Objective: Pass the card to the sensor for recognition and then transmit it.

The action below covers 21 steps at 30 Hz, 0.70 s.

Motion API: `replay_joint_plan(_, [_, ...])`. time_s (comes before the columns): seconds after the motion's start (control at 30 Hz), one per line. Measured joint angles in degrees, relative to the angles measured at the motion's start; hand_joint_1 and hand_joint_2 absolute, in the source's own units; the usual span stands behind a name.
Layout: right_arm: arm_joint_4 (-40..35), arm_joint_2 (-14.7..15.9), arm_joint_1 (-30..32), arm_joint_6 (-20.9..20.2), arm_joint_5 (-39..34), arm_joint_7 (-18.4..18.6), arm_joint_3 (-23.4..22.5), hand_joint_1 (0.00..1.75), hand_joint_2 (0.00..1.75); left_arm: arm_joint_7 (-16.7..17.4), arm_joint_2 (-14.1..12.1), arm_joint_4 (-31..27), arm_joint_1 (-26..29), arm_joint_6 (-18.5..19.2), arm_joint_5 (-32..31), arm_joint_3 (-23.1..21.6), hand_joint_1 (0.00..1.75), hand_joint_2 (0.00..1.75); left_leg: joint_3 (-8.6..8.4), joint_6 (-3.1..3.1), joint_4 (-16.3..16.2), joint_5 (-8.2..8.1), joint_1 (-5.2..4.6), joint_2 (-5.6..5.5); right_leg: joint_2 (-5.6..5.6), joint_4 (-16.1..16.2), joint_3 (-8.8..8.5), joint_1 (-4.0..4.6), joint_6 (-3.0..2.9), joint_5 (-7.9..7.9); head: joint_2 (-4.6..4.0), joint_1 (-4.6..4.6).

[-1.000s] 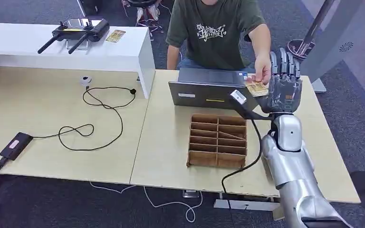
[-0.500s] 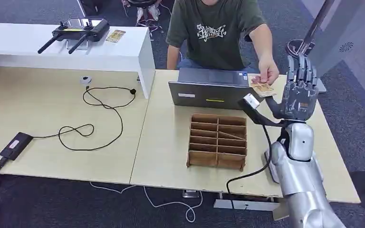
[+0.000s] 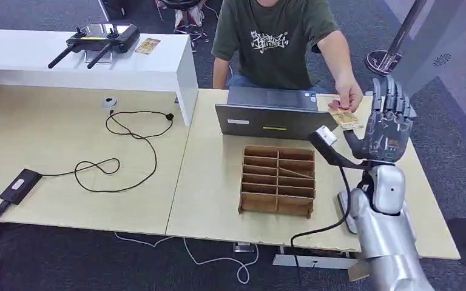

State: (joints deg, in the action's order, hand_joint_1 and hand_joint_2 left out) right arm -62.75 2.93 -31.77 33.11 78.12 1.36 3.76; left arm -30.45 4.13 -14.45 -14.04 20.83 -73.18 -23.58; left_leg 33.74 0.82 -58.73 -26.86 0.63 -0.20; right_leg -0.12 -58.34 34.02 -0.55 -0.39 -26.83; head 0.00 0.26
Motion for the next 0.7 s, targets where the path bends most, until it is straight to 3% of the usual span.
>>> replay_joint_plan(0.03, [0.0, 0.0, 0.1, 0.0, 0.0, 0.0, 0.0, 1.10, 1.75, 0.0, 0.0, 0.0, 0.0, 0.0, 0.0, 0.0, 0.00, 0.00, 0.00, 0.00, 0.0, 0.00, 0.00, 0.00, 0.00, 0.0, 0.00, 0.00, 0.00, 0.00, 0.00, -0.02])
replay_joint_plan(0.07, [-0.2, 0.0, 0.1, 0.0, 0.0, 0.0, -0.1, 1.50, 1.75, 0.0, 0.0, 0.0, 0.0, 0.0, 0.1, 0.0, 0.00, 0.00, 0.00, 0.00, 0.0, 0.00, 0.00, 0.00, 0.00, 0.0, 0.00, 0.00, 0.00, 0.00, 0.00, 0.00])
replay_joint_plan(0.1, [-0.3, 0.0, 0.2, 0.0, 0.0, 0.0, -0.1, 1.73, 1.75, 0.0, 0.0, 0.0, 0.0, 0.0, 0.1, 0.0, 0.00, 0.00, 0.00, 0.00, 0.0, 0.00, 0.00, 0.00, 0.00, 0.0, 0.00, 0.00, 0.00, 0.00, 0.00, -0.02])
replay_joint_plan(0.7, [-1.8, 0.0, 1.4, 0.0, 0.1, 0.0, -1.7, 1.75, 1.75, -0.6, 0.0, 0.0, -0.3, 0.5, -0.2, -0.6, 0.00, 0.00, -0.01, 0.00, 0.0, 0.00, 0.00, 0.00, 0.00, 0.0, 0.00, 0.00, 0.00, 0.00, 0.00, 0.00])
